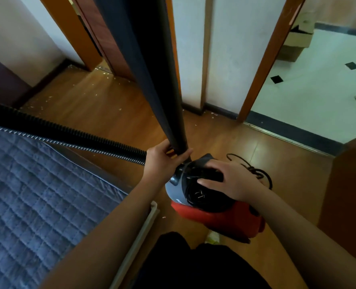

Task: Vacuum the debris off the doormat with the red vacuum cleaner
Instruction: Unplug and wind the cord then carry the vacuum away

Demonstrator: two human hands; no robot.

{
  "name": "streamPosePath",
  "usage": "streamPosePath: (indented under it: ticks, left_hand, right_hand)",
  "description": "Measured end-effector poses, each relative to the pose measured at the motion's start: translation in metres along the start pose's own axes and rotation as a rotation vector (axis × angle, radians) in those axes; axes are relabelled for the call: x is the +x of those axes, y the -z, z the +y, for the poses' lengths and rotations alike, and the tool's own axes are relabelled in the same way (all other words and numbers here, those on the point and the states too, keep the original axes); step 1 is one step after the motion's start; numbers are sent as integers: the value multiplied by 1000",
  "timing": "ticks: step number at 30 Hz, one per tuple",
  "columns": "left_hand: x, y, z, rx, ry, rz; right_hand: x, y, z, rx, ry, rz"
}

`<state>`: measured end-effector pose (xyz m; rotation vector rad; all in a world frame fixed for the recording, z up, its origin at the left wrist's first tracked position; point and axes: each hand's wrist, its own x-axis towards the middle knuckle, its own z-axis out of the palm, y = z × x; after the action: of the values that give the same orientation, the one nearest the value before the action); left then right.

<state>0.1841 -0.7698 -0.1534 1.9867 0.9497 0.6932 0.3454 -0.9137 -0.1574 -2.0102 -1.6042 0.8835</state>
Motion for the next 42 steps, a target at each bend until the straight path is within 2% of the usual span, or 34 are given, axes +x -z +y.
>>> streamPosePath:
  ticks: [11,16,24,32,42]
  left_hand:
    - [139,28,-52,-53,168,152]
    - [208,69,-92,-63,249,225]
    - [307,135,-131,-7,259,332]
    - [400,190,-174,15,331,440]
    - [502,274,-214,55,533,639]
  right_hand:
    - [174,44,7,36,96,-88]
    - [274,51,-15,-36,133,-160]
    - [411,64,-51,-117,208,-169]
    - [549,73,-85,-87,328,-221]
    - [727,75,-134,-91,482,-390]
